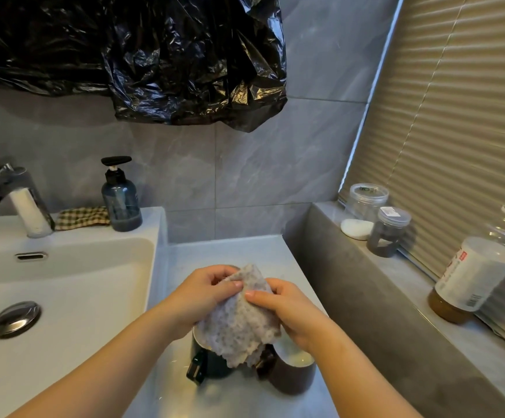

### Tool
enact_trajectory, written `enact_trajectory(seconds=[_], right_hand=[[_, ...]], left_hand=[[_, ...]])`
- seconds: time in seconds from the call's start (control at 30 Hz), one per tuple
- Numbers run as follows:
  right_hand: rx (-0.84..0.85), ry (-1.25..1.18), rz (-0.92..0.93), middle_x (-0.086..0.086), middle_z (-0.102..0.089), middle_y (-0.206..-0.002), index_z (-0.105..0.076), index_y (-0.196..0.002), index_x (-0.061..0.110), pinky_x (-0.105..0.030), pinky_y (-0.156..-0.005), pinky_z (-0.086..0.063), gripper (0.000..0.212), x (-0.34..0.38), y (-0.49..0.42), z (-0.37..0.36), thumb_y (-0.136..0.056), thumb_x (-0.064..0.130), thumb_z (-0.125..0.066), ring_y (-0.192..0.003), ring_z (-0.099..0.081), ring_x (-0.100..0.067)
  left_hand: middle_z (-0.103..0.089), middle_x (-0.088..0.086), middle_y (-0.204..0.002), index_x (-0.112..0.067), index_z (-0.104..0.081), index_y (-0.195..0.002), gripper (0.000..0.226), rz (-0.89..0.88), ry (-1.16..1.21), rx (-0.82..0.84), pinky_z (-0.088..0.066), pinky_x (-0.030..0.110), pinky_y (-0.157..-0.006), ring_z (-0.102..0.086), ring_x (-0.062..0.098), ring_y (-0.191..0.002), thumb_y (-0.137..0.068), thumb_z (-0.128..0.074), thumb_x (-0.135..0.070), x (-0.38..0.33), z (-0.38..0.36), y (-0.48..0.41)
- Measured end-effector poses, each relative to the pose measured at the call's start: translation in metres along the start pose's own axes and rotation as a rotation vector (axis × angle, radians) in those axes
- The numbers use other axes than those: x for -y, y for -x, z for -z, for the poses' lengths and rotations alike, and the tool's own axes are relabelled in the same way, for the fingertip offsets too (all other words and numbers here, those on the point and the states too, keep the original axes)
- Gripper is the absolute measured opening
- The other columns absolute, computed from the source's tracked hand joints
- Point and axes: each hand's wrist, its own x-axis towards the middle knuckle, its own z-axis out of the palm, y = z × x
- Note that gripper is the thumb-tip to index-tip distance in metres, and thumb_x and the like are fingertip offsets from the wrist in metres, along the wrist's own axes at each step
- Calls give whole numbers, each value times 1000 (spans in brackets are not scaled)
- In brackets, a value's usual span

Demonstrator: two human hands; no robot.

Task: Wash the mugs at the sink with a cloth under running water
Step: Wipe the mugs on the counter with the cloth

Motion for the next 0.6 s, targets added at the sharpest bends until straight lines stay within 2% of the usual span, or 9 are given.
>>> enact_trajectory(seconds=[0.07,0.13,0.2,0.27,0.37,0.47,0.53,0.6], right_hand=[[-96,32,-19,-10,-70,-98,-64,-100,10,-40,-83,-56,23,-7,0,-1,-82,22,-70,-92,-68,-24],[-257,94,-28,-10,-66,-95,-60,-94,10,-36,-74,-53,17,-15,1,-1,-84,23,-66,-89,-64,-23],[-388,134,-29,-9,-61,-94,-55,-90,13,-32,-68,-48,14,-24,3,-1,-87,25,-61,-85,-59,-20],[-438,151,-33,-7,-58,-92,-53,-89,14,-30,-66,-48,15,-33,6,-2,-88,28,-58,-83,-57,-18],[-478,82,-45,-7,-59,-93,-52,-87,17,-34,-72,-50,12,-44,10,-3,-90,28,-57,-85,-58,-19],[-474,51,-41,-5,-58,-92,-50,-85,20,-36,-77,-51,11,-48,14,-4,-90,28,-57,-87,-57,-19],[-464,60,-43,-4,-59,-94,-51,-85,22,-39,-81,-53,11,-51,16,-6,-89,29,-58,-90,-58,-21],[-457,60,-41,-4,-59,-95,-51,-84,23,-42,-85,-53,12,-53,18,-8,-89,30,-59,-93,-58,-22]], left_hand=[[-64,0,-89,-26,-64,-88,5,-68,-239,-175,-48,25,-70,-62,16,-85,-86,-66,-22,11,1,-2],[-62,-3,-91,-25,-59,-87,3,-55,-429,-292,-43,23,-65,-59,16,-86,-90,-60,-26,29,2,-2],[-58,-2,-101,-24,-54,-93,5,3,-619,-324,-39,24,-66,-55,16,-90,-94,-51,-27,50,2,-2],[-51,2,-106,-20,-50,-100,10,59,-689,-341,-40,27,-72,-52,19,-89,-93,-50,-28,70,0,0],[-50,7,-98,-15,-40,-89,24,188,-557,-398,-42,33,-65,-54,24,-79,-88,-59,-30,92,-7,8],[-54,11,-78,-13,-37,-80,38,338,-181,-431,-45,33,-52,-55,27,-60,-84,-64,-39,107,-10,17],[-56,8,-64,-11,-42,-77,42,358,-127,-339,-42,30,-53,-51,24,-55,-86,-57,-49,116,-11,21],[-61,7,-66,-12,-48,-75,41,340,-112,-285,-42,31,-60,-56,23,-61,-87,-56,-50,121,-9,25]])
